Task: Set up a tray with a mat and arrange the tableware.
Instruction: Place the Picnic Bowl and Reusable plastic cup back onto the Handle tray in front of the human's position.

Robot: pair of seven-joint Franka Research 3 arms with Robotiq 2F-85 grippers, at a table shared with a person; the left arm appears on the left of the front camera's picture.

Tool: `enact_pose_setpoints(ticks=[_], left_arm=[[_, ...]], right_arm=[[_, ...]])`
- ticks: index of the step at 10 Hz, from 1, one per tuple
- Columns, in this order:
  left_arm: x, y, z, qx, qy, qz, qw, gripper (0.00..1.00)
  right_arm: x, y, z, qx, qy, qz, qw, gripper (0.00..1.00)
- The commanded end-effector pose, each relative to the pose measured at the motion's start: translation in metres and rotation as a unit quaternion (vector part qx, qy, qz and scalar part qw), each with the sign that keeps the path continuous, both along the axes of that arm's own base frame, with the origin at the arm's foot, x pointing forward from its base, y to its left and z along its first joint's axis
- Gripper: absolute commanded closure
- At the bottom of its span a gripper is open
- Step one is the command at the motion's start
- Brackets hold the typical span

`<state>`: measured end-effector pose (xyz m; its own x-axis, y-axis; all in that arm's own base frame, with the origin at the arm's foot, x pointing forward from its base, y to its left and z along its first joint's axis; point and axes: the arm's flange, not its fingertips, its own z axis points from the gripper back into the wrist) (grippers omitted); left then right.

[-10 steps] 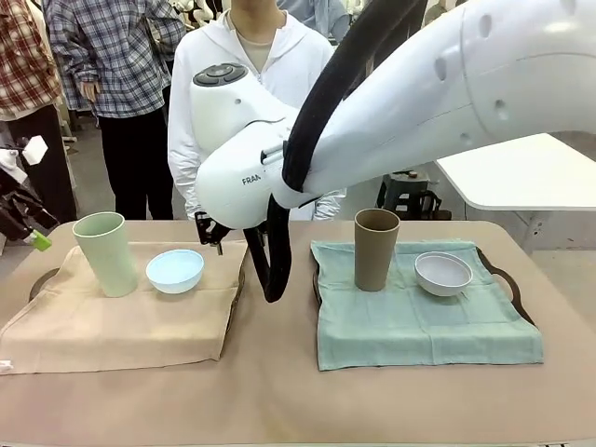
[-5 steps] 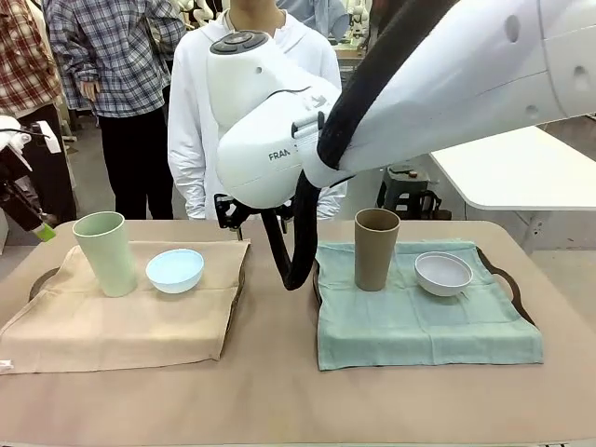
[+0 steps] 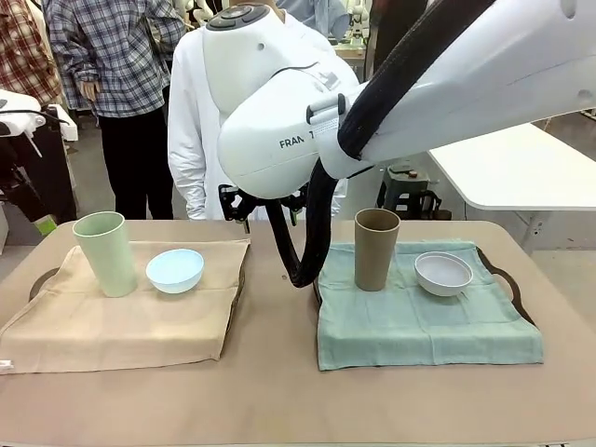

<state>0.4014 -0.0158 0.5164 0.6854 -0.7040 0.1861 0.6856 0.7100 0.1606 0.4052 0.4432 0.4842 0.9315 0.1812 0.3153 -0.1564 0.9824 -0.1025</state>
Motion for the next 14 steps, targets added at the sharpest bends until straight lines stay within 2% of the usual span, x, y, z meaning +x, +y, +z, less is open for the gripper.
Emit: enact_pose_setpoints(ticks=[1,2,3,14], left_arm=[[-0.009,-0.02,-0.002,-0.011,0.024,0.013,1.0,0.0],[-0.01,-0.018,0.002,-0.044,0.031,-0.002,0.999,0.0],[-0.004,-0.012,0.0,-0.003,0.009,0.003,1.0,0.0],[-0.004,-0.012,0.0,-0.003,0.009,0.003,1.0,0.0]], right_arm=[[0.011,0.002,-0.006,-0.005,0.004,-0.01,1.0,0.13],[0.027,0.002,-0.009,0.011,0.006,-0.003,1.0,0.13],[0.003,-0.001,-0.001,-0.001,0.002,-0.002,1.0,0.13],[0.003,-0.001,-0.001,-0.001,0.002,-0.002,1.0,0.13]])
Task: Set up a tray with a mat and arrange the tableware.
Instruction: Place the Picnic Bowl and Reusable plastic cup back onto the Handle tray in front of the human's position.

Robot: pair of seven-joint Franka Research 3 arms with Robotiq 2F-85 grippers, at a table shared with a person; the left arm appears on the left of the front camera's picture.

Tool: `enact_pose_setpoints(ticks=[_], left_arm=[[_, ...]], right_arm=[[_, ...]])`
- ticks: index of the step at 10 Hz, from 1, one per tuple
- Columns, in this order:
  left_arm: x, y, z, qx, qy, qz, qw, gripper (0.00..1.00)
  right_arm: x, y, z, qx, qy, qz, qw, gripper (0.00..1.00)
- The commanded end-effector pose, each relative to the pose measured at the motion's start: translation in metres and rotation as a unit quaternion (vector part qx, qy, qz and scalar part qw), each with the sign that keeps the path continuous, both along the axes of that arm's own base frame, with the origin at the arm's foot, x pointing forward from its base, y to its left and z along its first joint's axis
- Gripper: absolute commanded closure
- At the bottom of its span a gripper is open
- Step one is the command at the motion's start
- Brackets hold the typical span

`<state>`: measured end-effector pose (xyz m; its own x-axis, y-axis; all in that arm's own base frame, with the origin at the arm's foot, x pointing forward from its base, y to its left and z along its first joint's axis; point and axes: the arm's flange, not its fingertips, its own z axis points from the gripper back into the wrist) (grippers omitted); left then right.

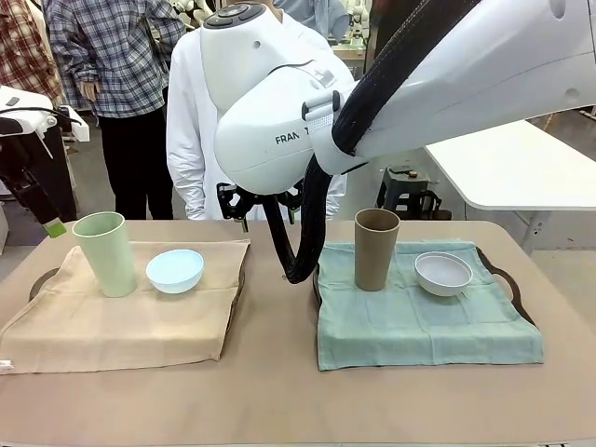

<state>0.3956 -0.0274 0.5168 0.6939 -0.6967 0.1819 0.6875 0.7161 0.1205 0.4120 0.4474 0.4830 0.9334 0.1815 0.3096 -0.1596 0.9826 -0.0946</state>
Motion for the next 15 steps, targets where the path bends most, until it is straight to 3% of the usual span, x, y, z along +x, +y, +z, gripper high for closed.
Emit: enact_pose_setpoints(ticks=[1,5,6,8,9,12,14,15], left_arm=[[0.001,0.0,0.0,0.009,-0.007,0.001,1.0,0.0],[0.0,0.0,0.0,0.0,0.0,0.0,1.0,0.0],[-0.007,-0.005,0.002,-0.016,0.012,0.075,0.997,0.0],[-0.008,-0.002,-0.003,-0.091,0.057,0.179,0.978,0.0],[-0.009,0.001,0.0,-0.099,0.05,0.195,0.975,0.0],[-0.021,0.006,0.001,-0.105,0.041,0.19,0.975,0.0],[-0.017,0.014,0.007,-0.111,0.049,0.2,0.972,0.0],[-0.022,0.012,0.009,-0.098,0.056,0.179,0.977,0.0]], right_arm=[[-0.004,-0.005,0.0,-0.004,-0.002,-0.004,1.0,0.13],[-0.004,-0.005,0.0,-0.004,-0.002,-0.004,1.0,0.13],[0.0,0.0,0.0,0.0,0.0,0.0,1.0,0.12],[-0.003,-0.057,0.009,0.048,0.027,0.009,0.998,0.12],[-0.005,-0.089,0.021,0.067,0.024,-0.004,0.997,0.12],[-0.025,-0.209,0.055,0.131,0.032,-0.045,0.99,0.12],[-0.029,-0.268,0.059,0.143,0.048,-0.094,0.984,0.12],[-0.023,-0.281,0.055,0.133,0.06,-0.122,0.982,0.12]])
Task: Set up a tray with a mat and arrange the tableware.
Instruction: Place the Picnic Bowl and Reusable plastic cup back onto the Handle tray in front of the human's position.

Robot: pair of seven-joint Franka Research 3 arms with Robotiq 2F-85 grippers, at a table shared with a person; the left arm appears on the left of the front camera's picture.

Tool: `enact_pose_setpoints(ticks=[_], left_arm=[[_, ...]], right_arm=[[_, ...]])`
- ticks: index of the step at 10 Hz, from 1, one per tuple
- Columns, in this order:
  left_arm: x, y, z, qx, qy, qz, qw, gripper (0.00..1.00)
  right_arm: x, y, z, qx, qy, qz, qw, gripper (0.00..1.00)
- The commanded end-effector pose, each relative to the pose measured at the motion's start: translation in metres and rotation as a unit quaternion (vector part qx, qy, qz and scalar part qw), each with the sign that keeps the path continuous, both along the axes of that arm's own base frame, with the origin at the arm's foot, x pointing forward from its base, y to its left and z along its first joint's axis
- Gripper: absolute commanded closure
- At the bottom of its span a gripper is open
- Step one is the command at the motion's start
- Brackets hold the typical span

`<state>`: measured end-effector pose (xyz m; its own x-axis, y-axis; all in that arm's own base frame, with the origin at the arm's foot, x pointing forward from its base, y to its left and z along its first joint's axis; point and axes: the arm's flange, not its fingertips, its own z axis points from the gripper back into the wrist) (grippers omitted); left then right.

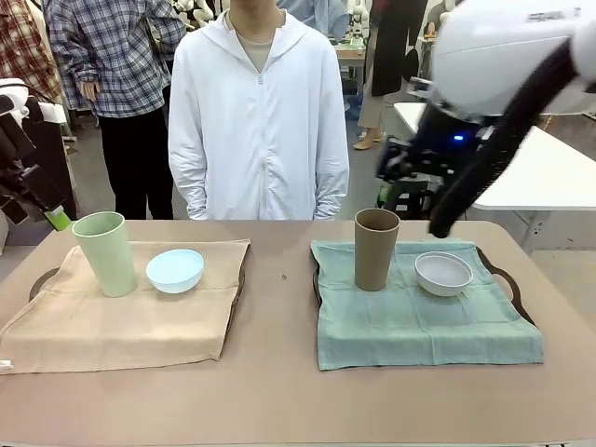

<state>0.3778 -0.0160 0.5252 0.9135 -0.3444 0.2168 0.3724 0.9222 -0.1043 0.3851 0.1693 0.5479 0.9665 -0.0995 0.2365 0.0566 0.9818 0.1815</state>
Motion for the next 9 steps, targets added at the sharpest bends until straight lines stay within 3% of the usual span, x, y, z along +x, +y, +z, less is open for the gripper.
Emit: enact_pose_setpoints(ticks=[1,2,3,4,7,9], left_arm=[[0.001,-0.001,0.001,0.0,-0.003,0.0,1.0,0.0],[0.001,-0.001,0.001,0.0,-0.003,0.0,1.0,0.0],[0.001,-0.001,0.001,0.0,-0.003,0.0,1.0,0.0],[0.0,-0.001,0.0,0.001,0.0,-0.001,1.0,0.0],[0.009,0.049,0.031,-0.144,0.063,-0.015,0.987,0.0],[0.019,0.08,0.04,-0.242,0.096,-0.017,0.965,0.0]], right_arm=[[0.004,0.03,0.002,0.001,-0.012,0.025,1.0,0.12],[0.004,0.03,0.002,0.001,-0.012,0.025,1.0,0.12],[0.001,-0.004,0.0,-0.003,0.0,-0.002,1.0,0.12],[-0.003,0.003,-0.003,0.008,-0.018,0.114,0.993,0.12],[-0.01,-0.092,-0.01,0.151,0.024,0.066,0.986,0.12],[-0.024,-0.161,-0.019,0.253,0.026,0.029,0.967,0.12]])
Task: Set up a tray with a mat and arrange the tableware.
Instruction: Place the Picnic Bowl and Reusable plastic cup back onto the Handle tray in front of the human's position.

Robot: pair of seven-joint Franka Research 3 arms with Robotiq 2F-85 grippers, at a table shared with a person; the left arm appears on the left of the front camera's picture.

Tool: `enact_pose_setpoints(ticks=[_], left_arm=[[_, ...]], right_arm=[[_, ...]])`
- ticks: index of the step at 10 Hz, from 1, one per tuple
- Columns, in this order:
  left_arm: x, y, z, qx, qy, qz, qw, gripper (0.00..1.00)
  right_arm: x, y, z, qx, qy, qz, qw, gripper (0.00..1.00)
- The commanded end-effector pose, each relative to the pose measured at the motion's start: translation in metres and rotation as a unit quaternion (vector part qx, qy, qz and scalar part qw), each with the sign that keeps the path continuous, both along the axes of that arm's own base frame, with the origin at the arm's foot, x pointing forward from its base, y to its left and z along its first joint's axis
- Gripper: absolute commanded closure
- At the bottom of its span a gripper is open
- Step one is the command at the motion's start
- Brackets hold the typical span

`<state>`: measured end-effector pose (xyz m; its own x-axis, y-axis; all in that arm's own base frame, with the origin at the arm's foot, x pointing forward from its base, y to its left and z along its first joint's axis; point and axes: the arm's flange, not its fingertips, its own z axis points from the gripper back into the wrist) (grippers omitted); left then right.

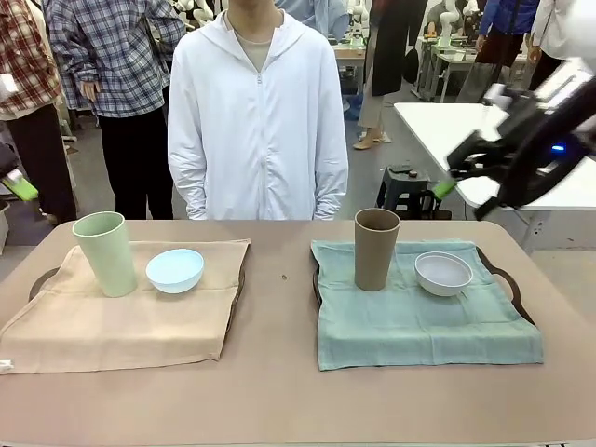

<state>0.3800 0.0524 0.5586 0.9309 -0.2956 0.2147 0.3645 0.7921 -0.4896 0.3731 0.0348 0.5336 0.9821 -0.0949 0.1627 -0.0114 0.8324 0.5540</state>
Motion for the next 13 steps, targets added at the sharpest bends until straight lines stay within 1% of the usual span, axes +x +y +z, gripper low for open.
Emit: enact_pose_setpoints(ticks=[1,2,3,5,7,9,11,12,13], left_arm=[[0.026,0.03,0.011,-0.095,0.048,-0.005,0.994,0.0],[0.031,0.053,0.01,-0.139,0.068,-0.013,0.988,0.0],[0.032,0.078,0.003,-0.186,0.082,-0.016,0.979,0.0],[0.033,0.116,-0.011,-0.238,0.101,-0.009,0.966,0.0],[0.028,0.148,-0.027,-0.278,0.107,0.022,0.954,0.0],[0.017,0.156,-0.038,-0.296,0.101,0.047,0.949,0.0],[0.005,0.155,-0.043,-0.298,0.097,0.055,0.948,0.0],[0.001,0.15,-0.042,-0.291,0.088,0.061,0.951,0.0],[0.011,0.165,-0.044,-0.289,0.11,0.049,0.95,0.0]], right_arm=[[-0.022,-0.06,-0.014,0.125,0.02,-0.028,0.992,0.12],[-0.029,-0.081,-0.021,0.156,0.021,-0.04,0.987,0.12],[-0.043,-0.117,-0.031,0.205,0.018,-0.063,0.976,0.12],[-0.064,-0.156,-0.041,0.263,0.004,-0.097,0.96,0.12],[-0.079,-0.18,-0.048,0.296,-0.003,-0.118,0.948,0.12],[-0.083,-0.189,-0.057,0.311,-0.001,-0.133,0.941,0.12],[-0.075,-0.185,-0.057,0.316,0.003,-0.127,0.94,0.12],[-0.086,-0.195,-0.052,0.303,0.009,-0.141,0.942,0.12],[-0.086,-0.195,-0.052,0.303,0.009,-0.141,0.942,0.12]])
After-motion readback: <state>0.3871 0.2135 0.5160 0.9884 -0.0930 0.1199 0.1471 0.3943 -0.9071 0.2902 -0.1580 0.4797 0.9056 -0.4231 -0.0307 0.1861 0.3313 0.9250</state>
